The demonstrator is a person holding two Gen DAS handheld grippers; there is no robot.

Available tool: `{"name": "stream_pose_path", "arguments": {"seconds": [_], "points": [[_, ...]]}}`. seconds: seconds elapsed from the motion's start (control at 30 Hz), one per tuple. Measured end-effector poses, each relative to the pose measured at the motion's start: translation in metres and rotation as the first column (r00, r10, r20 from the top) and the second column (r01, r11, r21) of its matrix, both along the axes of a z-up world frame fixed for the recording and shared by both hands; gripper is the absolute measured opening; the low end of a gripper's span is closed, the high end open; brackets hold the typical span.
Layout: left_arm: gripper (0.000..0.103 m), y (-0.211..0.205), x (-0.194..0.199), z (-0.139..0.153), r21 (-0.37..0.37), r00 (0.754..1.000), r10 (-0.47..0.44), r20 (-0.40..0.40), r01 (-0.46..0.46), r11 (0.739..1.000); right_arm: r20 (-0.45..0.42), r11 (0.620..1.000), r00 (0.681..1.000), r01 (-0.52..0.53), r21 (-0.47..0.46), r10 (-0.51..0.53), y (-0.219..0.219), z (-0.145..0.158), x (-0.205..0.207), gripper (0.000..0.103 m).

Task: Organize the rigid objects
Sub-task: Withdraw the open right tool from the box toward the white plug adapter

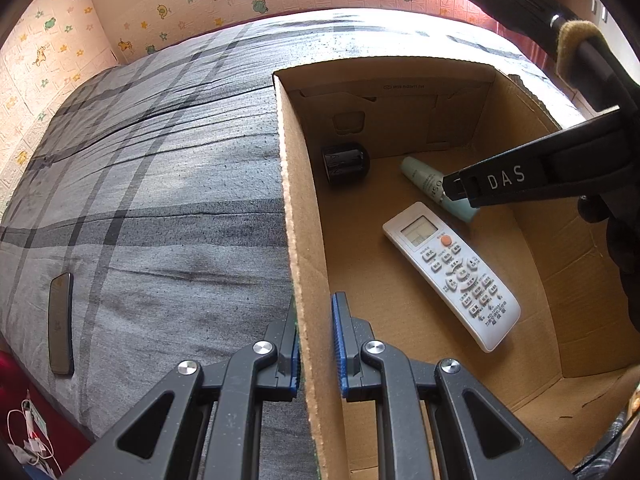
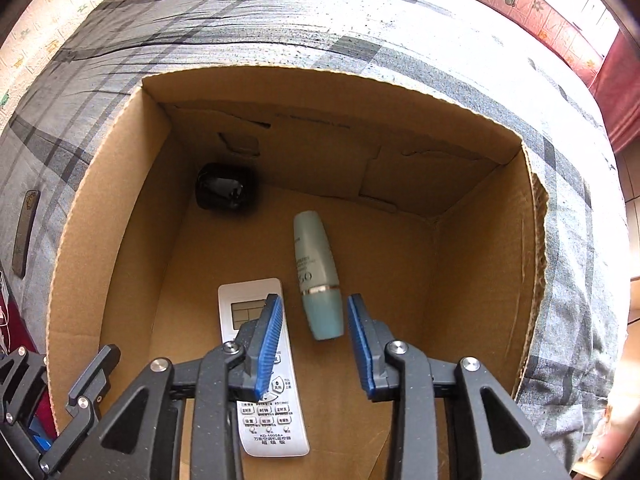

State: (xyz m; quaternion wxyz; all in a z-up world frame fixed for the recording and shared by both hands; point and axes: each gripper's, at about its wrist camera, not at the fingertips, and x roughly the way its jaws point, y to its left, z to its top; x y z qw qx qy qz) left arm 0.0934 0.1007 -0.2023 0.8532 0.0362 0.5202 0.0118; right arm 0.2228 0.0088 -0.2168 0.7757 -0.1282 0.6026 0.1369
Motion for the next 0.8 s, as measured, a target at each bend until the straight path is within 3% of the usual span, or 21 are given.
{"name": "stream_pose_path", "arguments": {"seconds": [0.3, 0.8], "points": [[0.014, -0.001, 0.0, 0.0, 0.003, 1.0, -0.001, 0.0, 0.001, 1.0, 0.053, 0.999, 0.999, -0.006, 0.031, 0.004, 0.001, 0.03, -0.017, 0.038], [0.014, -0.001, 0.0, 0.002, 0.002, 1.0, 0.0, 0.0, 0.0, 1.0, 0.135, 0.998, 0.99, 0.033, 0.055, -0.04, -0.043, 0.088, -0.04, 0.043]]}}
